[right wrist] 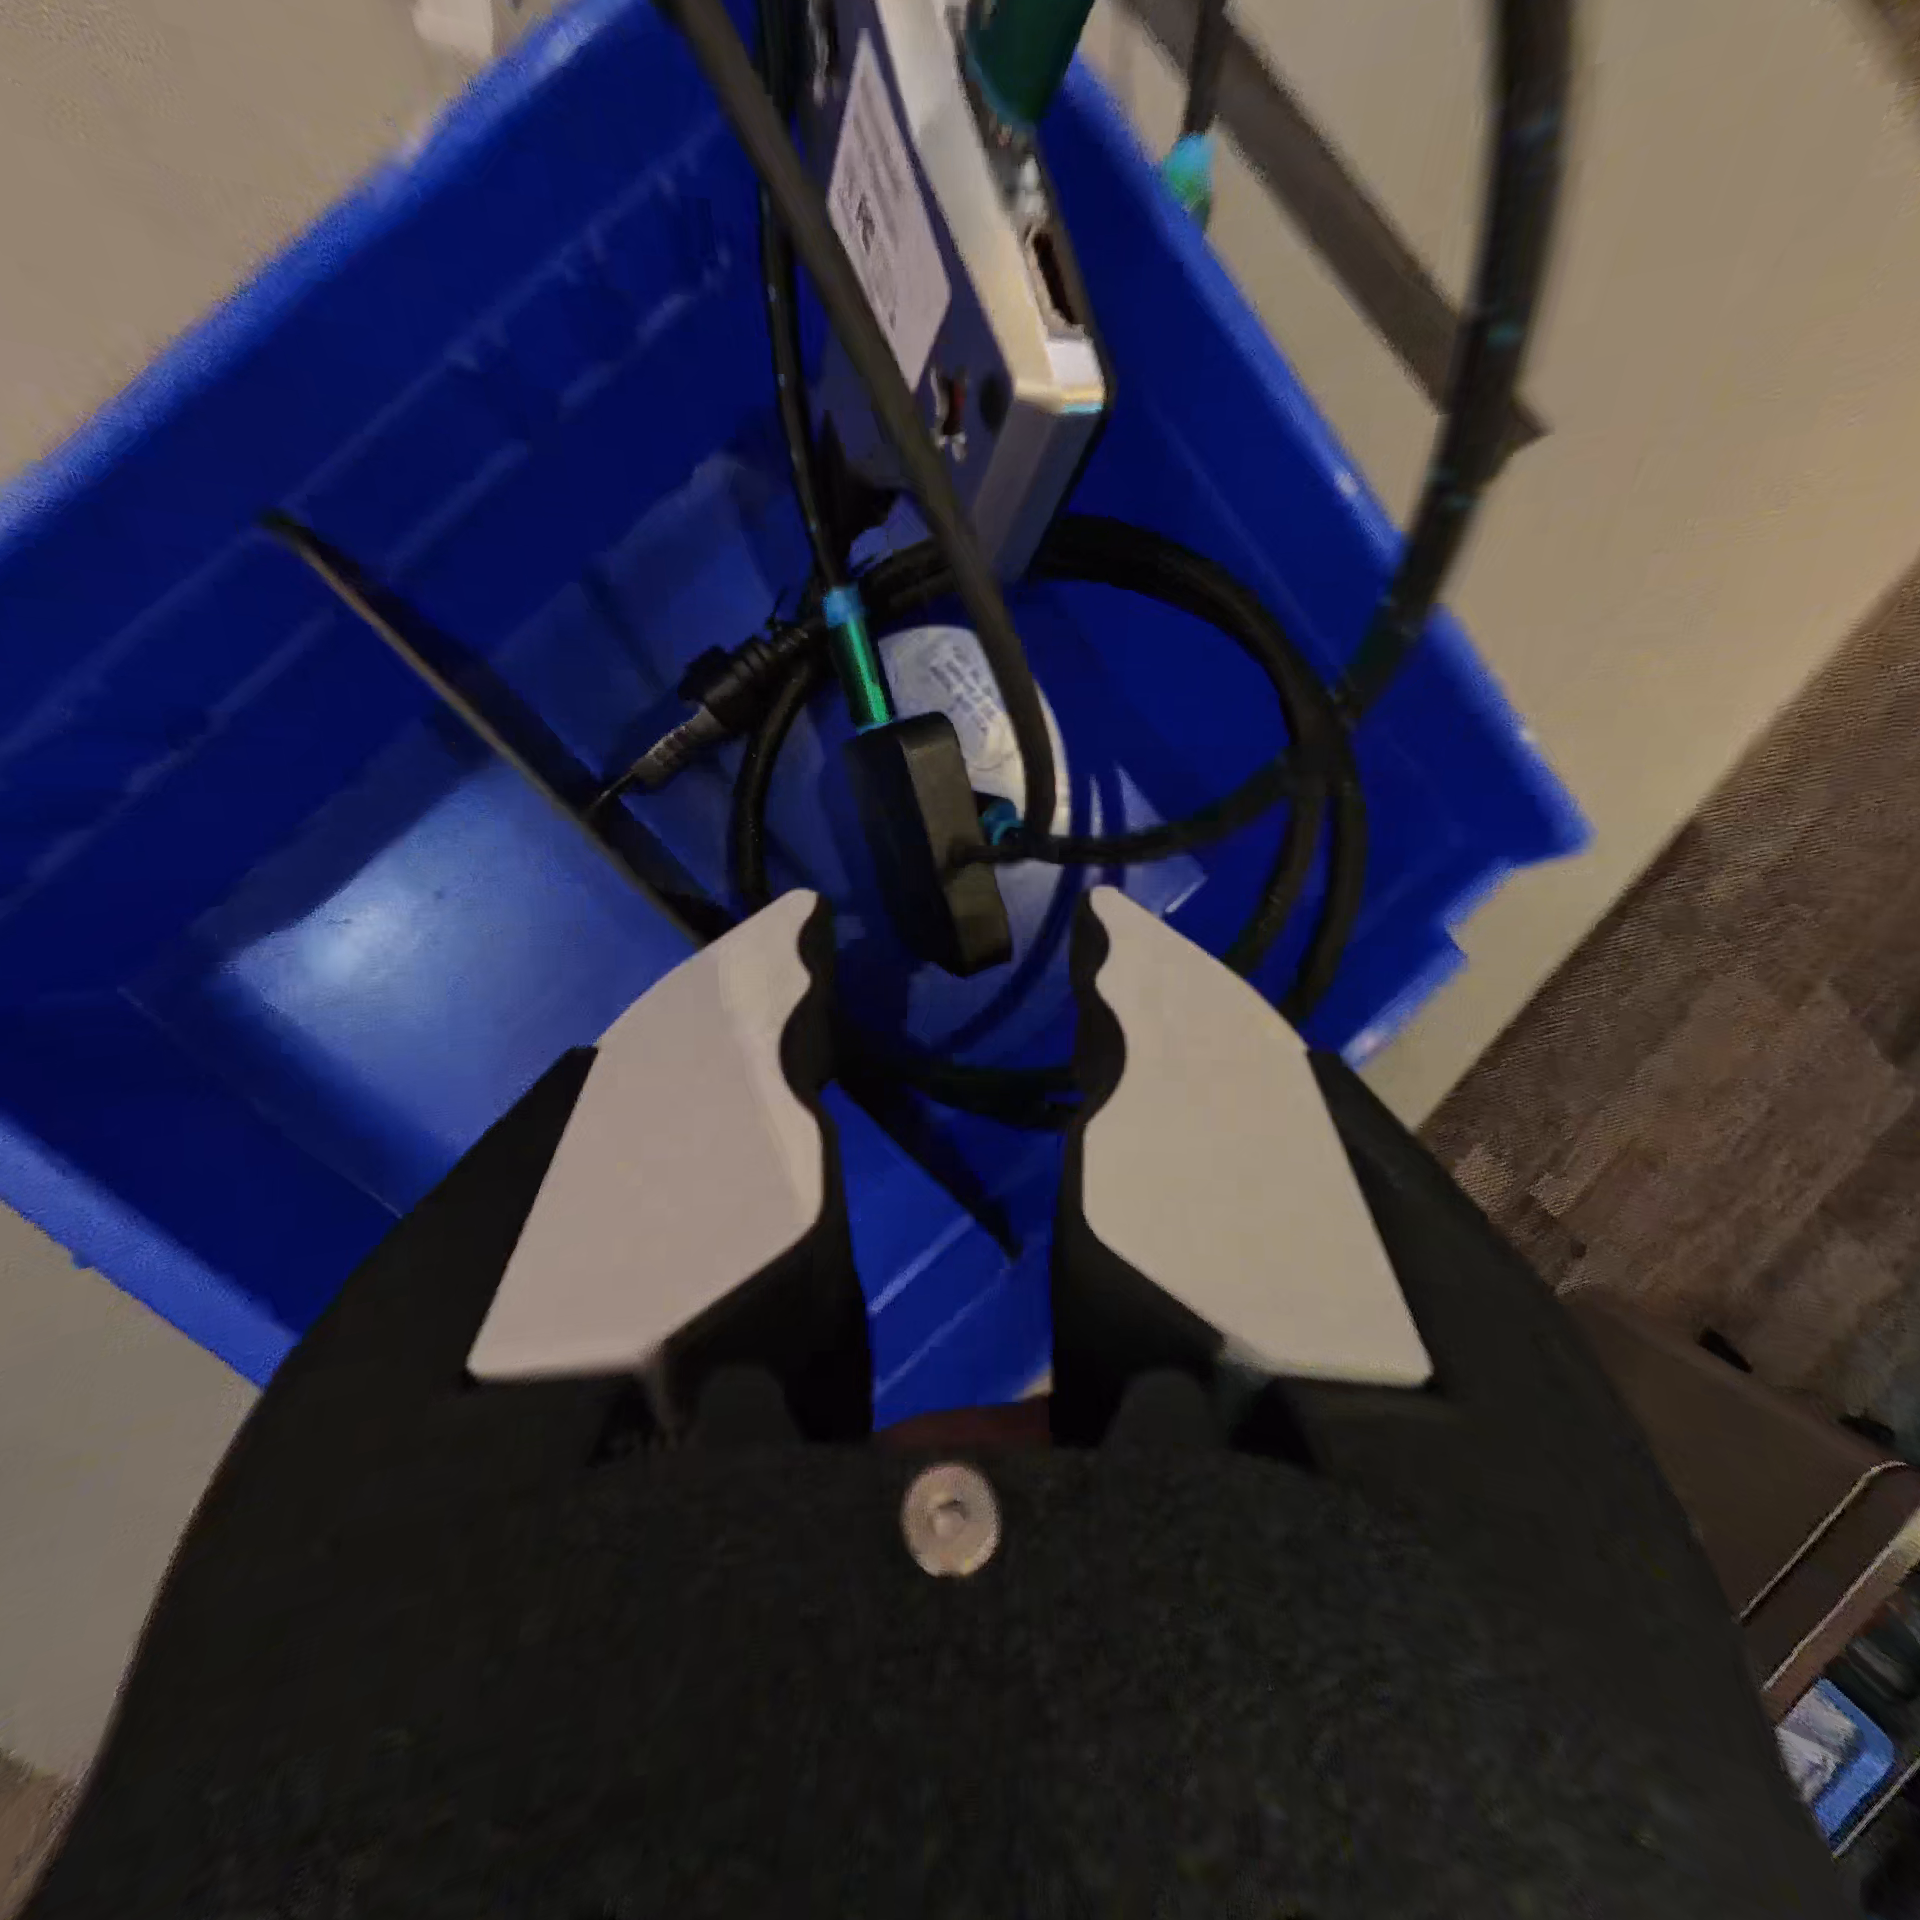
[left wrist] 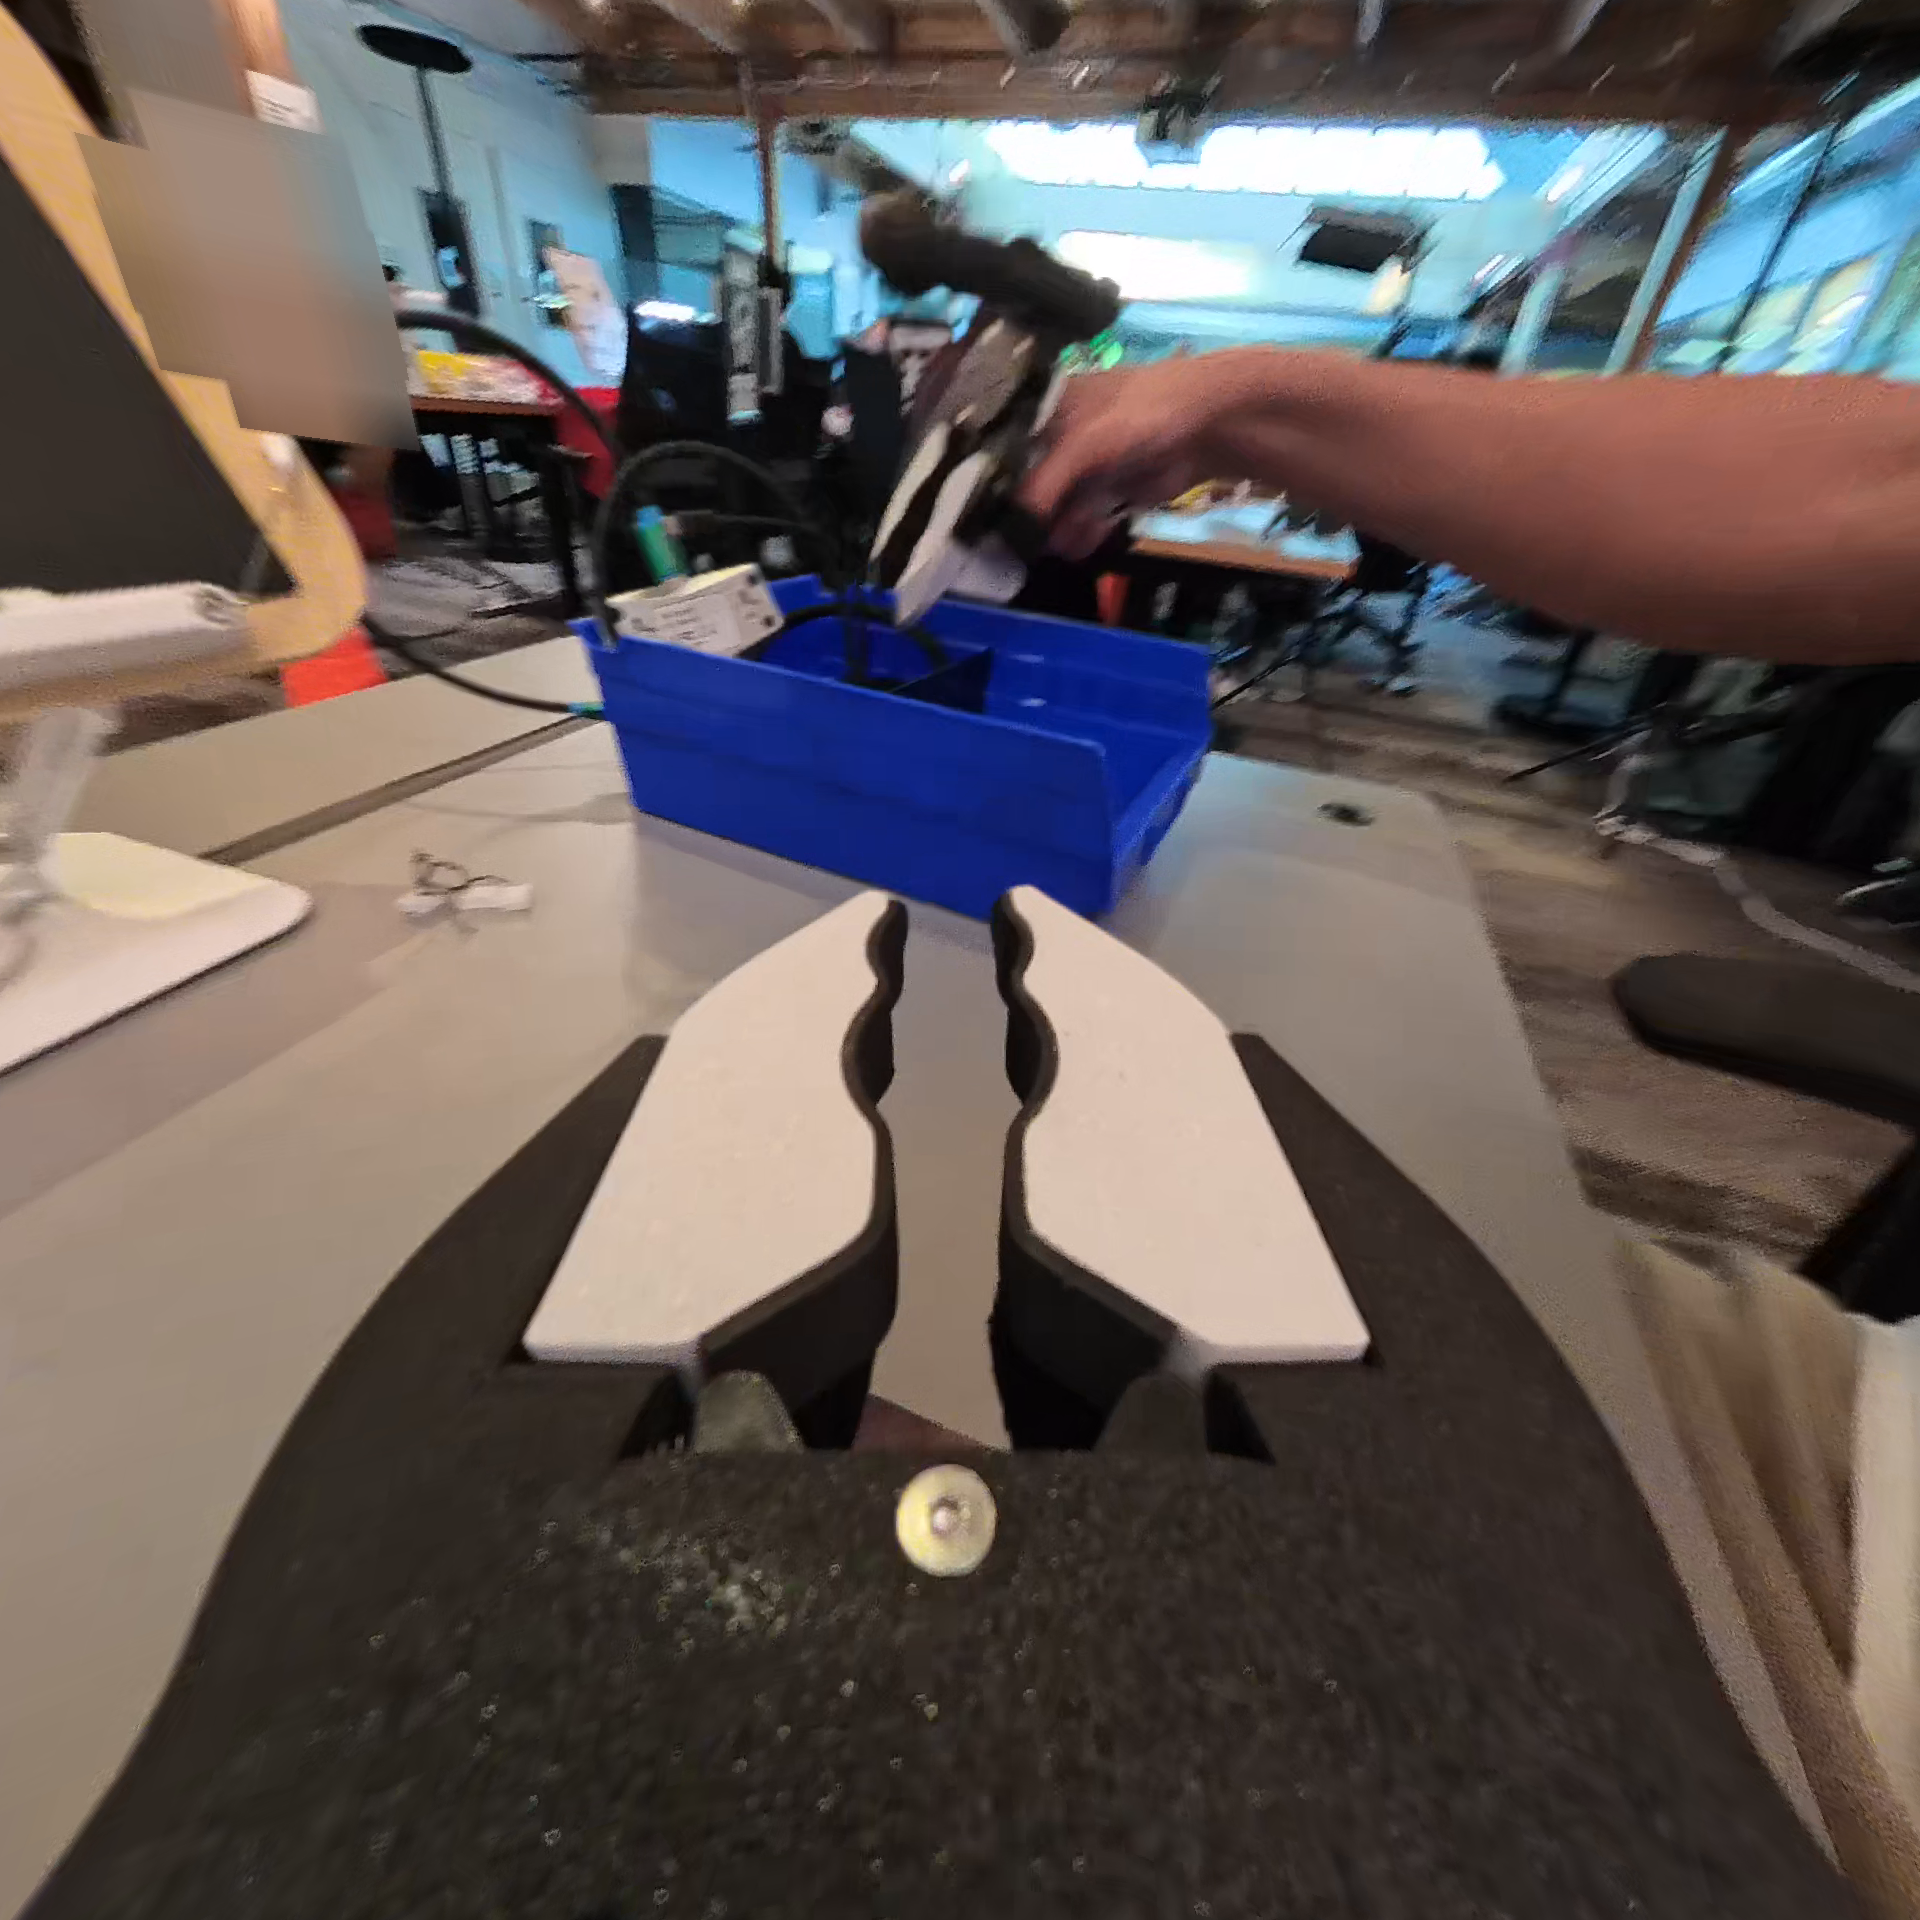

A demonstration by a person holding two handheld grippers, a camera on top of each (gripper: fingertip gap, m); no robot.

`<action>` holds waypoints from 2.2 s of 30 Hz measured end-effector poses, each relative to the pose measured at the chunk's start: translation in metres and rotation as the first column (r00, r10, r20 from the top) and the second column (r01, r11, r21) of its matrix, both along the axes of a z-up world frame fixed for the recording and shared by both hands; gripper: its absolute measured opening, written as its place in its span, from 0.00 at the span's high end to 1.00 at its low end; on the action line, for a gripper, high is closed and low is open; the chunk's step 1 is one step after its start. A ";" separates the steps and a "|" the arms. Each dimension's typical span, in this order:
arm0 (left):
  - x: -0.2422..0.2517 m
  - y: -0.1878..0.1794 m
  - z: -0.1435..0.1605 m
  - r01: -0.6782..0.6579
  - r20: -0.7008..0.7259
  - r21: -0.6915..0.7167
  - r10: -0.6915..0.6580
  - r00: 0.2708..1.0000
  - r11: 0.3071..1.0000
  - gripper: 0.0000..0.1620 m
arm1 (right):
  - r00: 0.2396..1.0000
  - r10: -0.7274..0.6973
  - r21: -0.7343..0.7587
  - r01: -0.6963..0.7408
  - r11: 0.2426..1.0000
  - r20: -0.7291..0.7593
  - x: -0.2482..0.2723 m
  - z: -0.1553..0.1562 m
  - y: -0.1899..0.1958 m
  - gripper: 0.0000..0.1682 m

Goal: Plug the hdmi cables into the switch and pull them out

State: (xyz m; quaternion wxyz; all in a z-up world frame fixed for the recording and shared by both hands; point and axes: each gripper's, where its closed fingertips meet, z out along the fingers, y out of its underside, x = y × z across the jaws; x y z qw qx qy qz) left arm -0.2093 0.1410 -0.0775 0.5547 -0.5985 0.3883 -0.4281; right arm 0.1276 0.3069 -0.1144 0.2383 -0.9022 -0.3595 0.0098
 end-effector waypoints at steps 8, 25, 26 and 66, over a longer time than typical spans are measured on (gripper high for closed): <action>-0.076 -0.031 0.036 -0.324 -0.197 0.068 0.331 0.923 0.944 0.79 | 0.961 -0.117 0.478 0.228 0.848 -0.250 -0.019 0.076 -0.107 0.78; -0.210 -0.088 -0.011 -0.810 -0.100 -0.012 0.805 0.584 0.586 0.73 | 0.762 -0.217 0.503 0.584 0.638 -0.610 -0.091 -0.006 -0.202 0.75; -0.215 -0.087 -0.013 -0.822 -0.107 -0.013 0.816 0.568 0.570 0.74 | 0.740 -0.214 0.483 0.600 0.637 -0.637 -0.090 -0.004 -0.202 0.75; -0.177 -0.071 -0.048 -0.725 -0.219 -0.065 0.699 0.681 0.686 0.76 | 0.838 -0.133 0.449 0.410 0.794 -0.529 -0.204 -0.029 -0.133 0.58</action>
